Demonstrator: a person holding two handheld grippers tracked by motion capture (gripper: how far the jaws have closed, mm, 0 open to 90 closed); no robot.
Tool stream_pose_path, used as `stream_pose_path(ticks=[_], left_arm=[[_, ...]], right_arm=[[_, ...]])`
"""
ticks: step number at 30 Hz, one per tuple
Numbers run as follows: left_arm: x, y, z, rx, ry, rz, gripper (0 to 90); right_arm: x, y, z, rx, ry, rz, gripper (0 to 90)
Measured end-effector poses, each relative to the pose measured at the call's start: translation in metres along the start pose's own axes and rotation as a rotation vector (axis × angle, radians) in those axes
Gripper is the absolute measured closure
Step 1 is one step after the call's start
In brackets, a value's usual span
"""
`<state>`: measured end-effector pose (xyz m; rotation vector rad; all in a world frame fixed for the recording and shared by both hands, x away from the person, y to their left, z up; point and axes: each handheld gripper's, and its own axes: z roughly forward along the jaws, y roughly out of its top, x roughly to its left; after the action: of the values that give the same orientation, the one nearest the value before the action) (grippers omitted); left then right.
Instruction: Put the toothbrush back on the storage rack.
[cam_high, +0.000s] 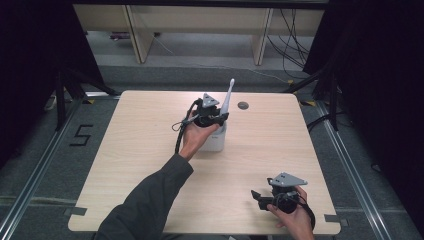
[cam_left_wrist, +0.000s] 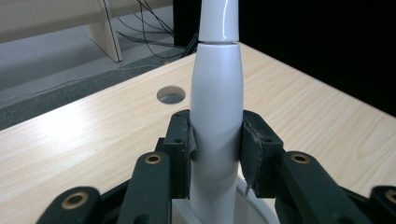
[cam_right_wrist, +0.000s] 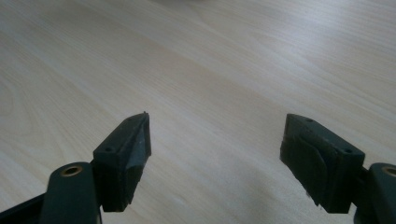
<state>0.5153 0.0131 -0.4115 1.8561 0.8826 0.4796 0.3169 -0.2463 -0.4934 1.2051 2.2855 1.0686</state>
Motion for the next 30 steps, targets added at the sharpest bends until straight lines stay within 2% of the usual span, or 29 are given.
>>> stream_pose_path(ticks=[6,7,11,17,19,23,26,30], left_arm=[[0.000,-0.005,0.001,0.015,0.005,0.017,66.1],[0.001,-0.005,-0.001,0.029,0.004,0.030,66.1],[-0.001,-0.005,-0.001,0.022,0.003,0.024,66.1],[-0.001,-0.004,-0.004,0.028,0.000,0.037,66.0],[-0.001,-0.003,-0.005,0.015,0.001,0.024,65.9],[-0.002,-0.001,-0.008,0.000,0.001,0.031,65.7],[-0.001,0.000,-0.009,0.005,0.003,0.023,65.8],[0.001,-0.001,-0.011,0.018,0.002,0.037,66.5]], right_arm=[[0.000,0.000,-0.001,0.002,-0.005,-0.005,25.1],[0.000,0.000,-0.001,0.003,-0.005,-0.004,25.0],[-0.001,0.000,-0.001,0.003,-0.001,-0.002,24.9],[-0.001,0.000,-0.001,0.004,-0.013,-0.010,24.8],[0.000,0.000,-0.001,0.004,-0.012,0.003,24.8],[0.000,0.000,-0.001,0.007,-0.009,0.010,24.7],[0.000,0.000,0.000,0.003,-0.002,0.000,24.7],[0.001,0.000,0.000,0.005,-0.008,0.016,24.7]])
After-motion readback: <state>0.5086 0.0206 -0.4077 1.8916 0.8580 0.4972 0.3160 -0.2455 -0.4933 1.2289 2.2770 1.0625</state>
